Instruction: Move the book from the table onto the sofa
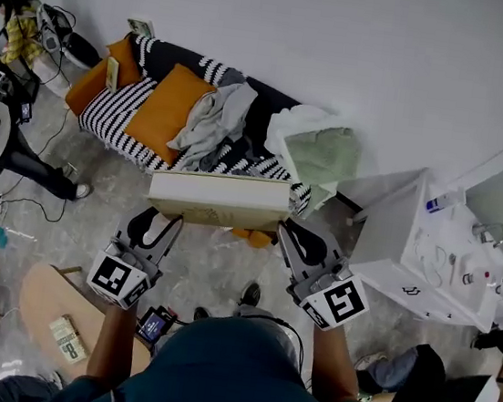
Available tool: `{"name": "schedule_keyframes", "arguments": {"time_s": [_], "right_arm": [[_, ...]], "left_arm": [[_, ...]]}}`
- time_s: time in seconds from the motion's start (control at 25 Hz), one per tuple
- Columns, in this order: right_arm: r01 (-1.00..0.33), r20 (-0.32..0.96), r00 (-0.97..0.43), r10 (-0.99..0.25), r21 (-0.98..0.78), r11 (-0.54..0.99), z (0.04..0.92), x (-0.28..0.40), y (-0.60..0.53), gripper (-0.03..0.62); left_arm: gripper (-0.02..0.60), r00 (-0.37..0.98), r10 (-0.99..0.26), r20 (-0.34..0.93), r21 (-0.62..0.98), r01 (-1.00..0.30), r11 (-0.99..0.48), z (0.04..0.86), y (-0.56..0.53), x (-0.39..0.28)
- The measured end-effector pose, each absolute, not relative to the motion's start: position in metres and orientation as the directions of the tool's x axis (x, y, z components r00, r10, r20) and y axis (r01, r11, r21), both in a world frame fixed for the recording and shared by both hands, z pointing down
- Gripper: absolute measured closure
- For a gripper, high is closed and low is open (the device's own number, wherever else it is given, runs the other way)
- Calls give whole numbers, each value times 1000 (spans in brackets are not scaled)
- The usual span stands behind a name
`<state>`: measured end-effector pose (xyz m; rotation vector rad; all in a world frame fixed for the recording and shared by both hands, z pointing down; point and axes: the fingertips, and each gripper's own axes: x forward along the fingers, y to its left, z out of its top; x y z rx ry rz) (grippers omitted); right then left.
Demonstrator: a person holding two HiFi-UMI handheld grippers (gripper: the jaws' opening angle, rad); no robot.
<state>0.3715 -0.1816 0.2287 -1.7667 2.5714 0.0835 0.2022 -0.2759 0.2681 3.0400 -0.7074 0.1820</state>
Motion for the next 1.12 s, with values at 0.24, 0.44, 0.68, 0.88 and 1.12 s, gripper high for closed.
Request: {"name": "schedule_keyframes", "arguments": {"time_s": [0.24,0.44,0.68,0.88,1.12], "right_arm": [[-915,-68,-404,-912,30,403,230,429,-218,563],[-904,-65,-427,-902,28,426,237,466,-237,563],[-909,-55,-416,-908,-9,417,250,493,-266,563],[-922,-33,-387,-922,-13,387,258,504,-298,563],[-948,-17,-317,-948,0,317,255,517,-330,563]], "left_arm": [[405,867,-483,120,-31,-483,-875,268,-304,254],[405,851,-506,137,-36,-507,-861,275,-318,289],[405,850,-499,170,-32,-501,-865,285,-348,316],[405,865,-466,184,-5,-473,-881,297,-381,328],[405,902,-400,162,-3,-404,-915,294,-429,349]]}}
